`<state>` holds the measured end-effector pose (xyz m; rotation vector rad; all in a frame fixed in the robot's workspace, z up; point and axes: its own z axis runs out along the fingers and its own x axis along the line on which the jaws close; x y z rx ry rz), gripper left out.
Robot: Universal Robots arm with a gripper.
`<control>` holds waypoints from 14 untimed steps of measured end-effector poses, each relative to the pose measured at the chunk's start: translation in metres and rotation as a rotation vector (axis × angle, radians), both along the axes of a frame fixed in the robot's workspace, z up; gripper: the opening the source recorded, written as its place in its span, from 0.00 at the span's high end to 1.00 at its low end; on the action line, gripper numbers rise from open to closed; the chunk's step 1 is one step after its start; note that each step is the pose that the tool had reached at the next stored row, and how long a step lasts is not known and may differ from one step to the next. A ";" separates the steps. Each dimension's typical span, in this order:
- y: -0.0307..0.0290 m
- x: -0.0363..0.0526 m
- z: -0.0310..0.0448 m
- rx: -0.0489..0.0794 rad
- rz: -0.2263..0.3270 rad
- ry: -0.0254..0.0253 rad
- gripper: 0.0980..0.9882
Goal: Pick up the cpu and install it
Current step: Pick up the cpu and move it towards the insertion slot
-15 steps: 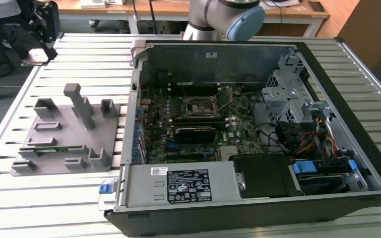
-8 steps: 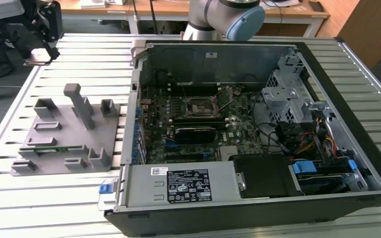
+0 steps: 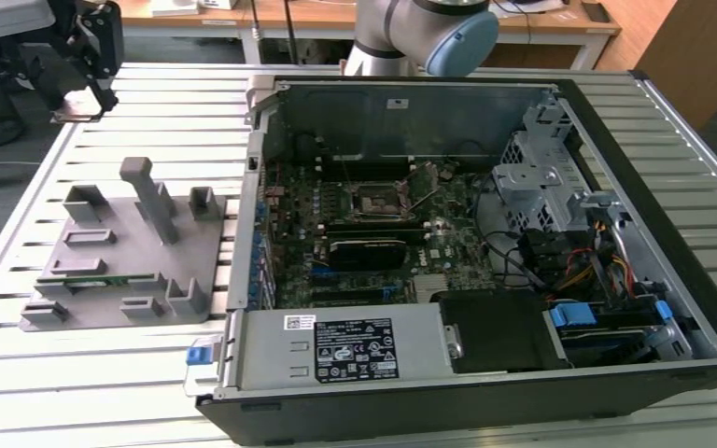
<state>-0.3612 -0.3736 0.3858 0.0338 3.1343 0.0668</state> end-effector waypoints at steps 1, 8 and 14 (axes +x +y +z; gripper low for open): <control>0.0002 0.0006 0.0000 0.000 0.000 0.0000 0.51; 0.0014 0.0047 0.0000 -0.001 0.000 0.0000 0.51; 0.0024 0.0083 0.0000 -0.001 0.000 0.0000 0.51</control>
